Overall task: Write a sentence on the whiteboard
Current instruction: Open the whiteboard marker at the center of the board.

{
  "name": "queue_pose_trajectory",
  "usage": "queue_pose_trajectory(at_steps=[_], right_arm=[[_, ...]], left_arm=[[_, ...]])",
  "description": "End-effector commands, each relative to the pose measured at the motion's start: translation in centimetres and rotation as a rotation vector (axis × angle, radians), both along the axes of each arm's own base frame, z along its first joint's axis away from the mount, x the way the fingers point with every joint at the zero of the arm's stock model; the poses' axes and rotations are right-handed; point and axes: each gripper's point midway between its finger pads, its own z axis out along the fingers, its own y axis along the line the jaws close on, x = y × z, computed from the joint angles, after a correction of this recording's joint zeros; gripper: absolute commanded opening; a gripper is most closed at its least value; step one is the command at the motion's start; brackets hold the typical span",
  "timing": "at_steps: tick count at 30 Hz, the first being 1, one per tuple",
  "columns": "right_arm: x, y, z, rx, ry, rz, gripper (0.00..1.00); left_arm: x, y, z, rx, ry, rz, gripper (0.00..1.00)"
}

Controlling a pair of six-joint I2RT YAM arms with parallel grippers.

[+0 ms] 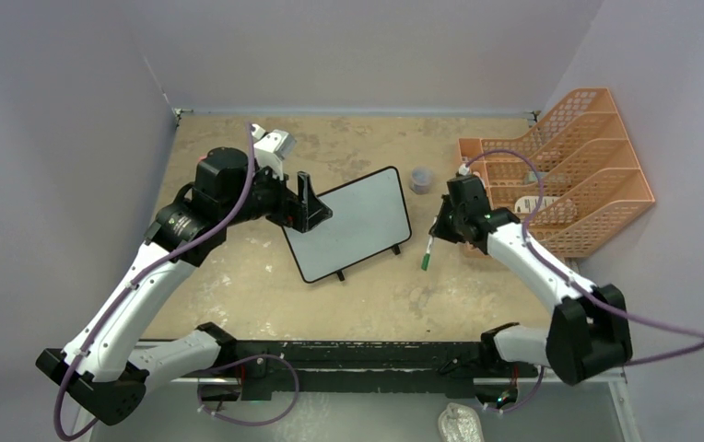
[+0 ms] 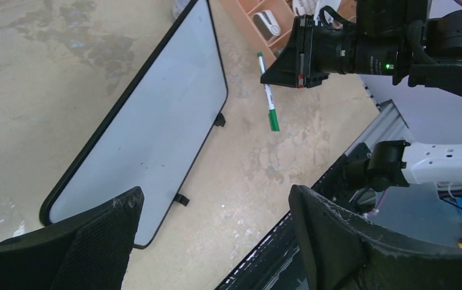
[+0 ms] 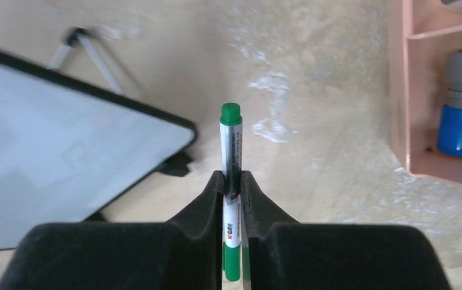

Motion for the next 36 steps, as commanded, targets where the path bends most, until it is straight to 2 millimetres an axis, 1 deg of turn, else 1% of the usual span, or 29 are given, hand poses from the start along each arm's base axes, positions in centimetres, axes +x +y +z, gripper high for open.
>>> queue_pose_trajectory(at_steps=[1,4,8,11,13,17,19,23,28,31,36], right_arm=[[1.0,2.4,5.4,0.184,-0.181,-0.018,0.0],[1.4,3.4,9.9,0.305,-0.318,-0.019,0.0],[0.8,4.5,15.1,0.452,-0.459,-0.006,0.0],[0.3,5.1,18.2,0.54,-0.539,0.016,0.0],[-0.2,5.5,20.0,0.592,-0.588,0.039,0.0],[-0.9,6.0,22.8,0.671,-0.666,0.073,0.0],[-1.2,6.1,23.7,0.695,-0.686,0.085,0.0],[-1.4,6.6,24.6,0.742,-0.694,0.097,0.0],[-2.0,6.9,25.8,0.805,-0.707,0.107,0.0],[-2.1,6.9,26.0,0.812,-0.708,0.103,0.0],[-2.1,7.2,26.0,0.829,-0.697,0.112,0.0]], left_arm=[[-0.8,-2.0,2.4,-0.125,-0.025,-0.1,0.87],[-1.2,-3.1,2.5,-0.169,0.004,-0.152,0.87],[-1.8,-4.6,3.0,-0.221,0.019,-0.21,0.87],[-2.3,-6.0,2.9,-0.228,0.022,-0.235,0.87],[-2.8,-7.4,2.7,-0.23,0.028,-0.262,0.87],[-3.8,-10.4,2.5,-0.259,0.059,-0.32,0.84],[-3.8,-11.5,2.3,-0.276,0.067,-0.335,0.81],[-3.5,-13.2,1.7,-0.29,0.074,-0.356,0.77],[-2.1,-14.7,0.6,-0.257,0.048,-0.326,0.71],[-1.7,-15.6,0.4,-0.259,0.032,-0.33,0.67],[-1.4,-17.0,-0.3,-0.23,0.015,-0.345,0.56]])
